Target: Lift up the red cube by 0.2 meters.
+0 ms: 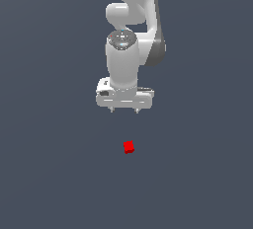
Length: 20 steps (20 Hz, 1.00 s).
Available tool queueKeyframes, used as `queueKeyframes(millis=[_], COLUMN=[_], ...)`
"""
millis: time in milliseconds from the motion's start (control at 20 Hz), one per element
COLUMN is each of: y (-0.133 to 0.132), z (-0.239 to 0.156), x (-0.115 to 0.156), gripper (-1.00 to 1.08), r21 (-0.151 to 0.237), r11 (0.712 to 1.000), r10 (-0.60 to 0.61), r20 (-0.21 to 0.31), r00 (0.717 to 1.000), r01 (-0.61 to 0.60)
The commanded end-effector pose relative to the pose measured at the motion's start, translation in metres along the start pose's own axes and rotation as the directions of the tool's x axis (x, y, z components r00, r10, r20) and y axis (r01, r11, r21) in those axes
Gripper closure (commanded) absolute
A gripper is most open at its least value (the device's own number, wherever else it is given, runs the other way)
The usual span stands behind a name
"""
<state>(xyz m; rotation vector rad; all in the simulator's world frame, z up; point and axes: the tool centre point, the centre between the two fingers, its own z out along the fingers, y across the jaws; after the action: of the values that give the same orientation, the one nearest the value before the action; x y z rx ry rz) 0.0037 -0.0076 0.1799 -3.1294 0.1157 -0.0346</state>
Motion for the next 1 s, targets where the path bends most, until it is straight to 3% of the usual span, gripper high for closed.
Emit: queueKeyframes(millis=[0, 450, 950], y=[0.000, -0.001, -0.007], z=[0.000, 0.017, 0.074], x=[0.000, 0.009, 0.040], gripper=[-0.92, -0.92, -0.92], r21=[0.000, 0.000, -0.001], r11=[1.000, 1.000, 0.993], r10=[0.000, -0.028, -0.122], r20=[0.000, 0.002, 0.011], r00=[1.000, 1.000, 0.993], r01=[0.000, 0.028, 0.122])
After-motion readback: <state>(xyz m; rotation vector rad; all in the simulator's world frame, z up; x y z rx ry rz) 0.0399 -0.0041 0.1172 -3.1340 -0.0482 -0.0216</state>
